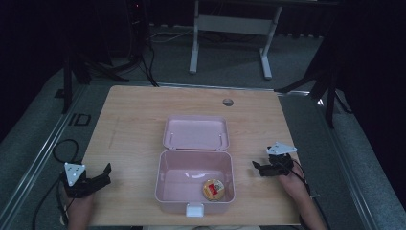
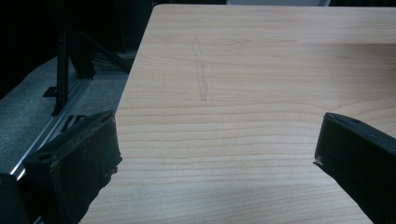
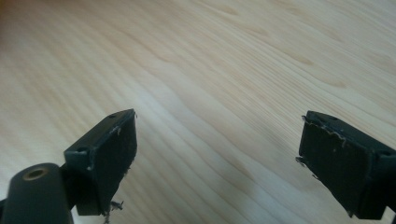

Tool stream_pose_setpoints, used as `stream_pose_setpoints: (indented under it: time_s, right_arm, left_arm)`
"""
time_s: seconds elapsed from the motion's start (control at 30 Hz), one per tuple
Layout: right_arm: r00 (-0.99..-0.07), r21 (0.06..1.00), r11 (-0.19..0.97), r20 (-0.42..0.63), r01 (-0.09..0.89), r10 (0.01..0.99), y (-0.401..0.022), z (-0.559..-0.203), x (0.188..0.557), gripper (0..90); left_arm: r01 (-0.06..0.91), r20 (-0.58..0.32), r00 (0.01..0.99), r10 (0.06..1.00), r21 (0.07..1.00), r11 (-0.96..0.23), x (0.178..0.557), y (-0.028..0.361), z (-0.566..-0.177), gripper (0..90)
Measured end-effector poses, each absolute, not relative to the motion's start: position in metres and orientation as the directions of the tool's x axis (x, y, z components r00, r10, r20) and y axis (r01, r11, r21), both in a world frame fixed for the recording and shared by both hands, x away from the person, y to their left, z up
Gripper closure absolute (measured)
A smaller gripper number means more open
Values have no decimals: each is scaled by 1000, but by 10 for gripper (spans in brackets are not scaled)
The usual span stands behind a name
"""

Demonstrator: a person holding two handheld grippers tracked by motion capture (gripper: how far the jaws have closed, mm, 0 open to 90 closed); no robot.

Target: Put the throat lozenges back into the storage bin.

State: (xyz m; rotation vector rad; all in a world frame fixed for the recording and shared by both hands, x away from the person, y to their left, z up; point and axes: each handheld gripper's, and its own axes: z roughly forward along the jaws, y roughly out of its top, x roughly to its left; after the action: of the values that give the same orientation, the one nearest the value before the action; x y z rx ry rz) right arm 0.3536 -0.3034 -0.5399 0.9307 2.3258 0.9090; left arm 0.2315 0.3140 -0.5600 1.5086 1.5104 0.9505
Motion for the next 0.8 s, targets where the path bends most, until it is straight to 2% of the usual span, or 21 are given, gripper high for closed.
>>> stream_pose_setpoints:
  time_s: [0.2, 0.3, 0.5, 0.67, 0.8]
  right_arm:
    - [-537, 749, 465, -174, 471, 825, -319, -545, 351, 110]
    - [-452, 754, 445, -220, 484, 865, -326, -546, 350, 110]
    - [-378, 785, 346, -154, 514, 913, -346, -548, 349, 110]
    - [-257, 782, 288, -168, 553, 952, -357, -551, 349, 111]
    - [-183, 805, 211, -129, 555, 975, -365, -550, 348, 111]
  left_arm:
    - [414, -21, 12, 1000, 910, 14, 232, 314, -560, 4]
    - [414, -21, 12, 1000, 910, 14, 232, 314, -560, 4]
    - [413, -20, 13, 1000, 910, 13, 232, 314, -560, 4]
    - [413, -21, 13, 1000, 911, 14, 231, 314, -560, 4]
    - [413, -21, 14, 1000, 911, 14, 231, 314, -560, 4]
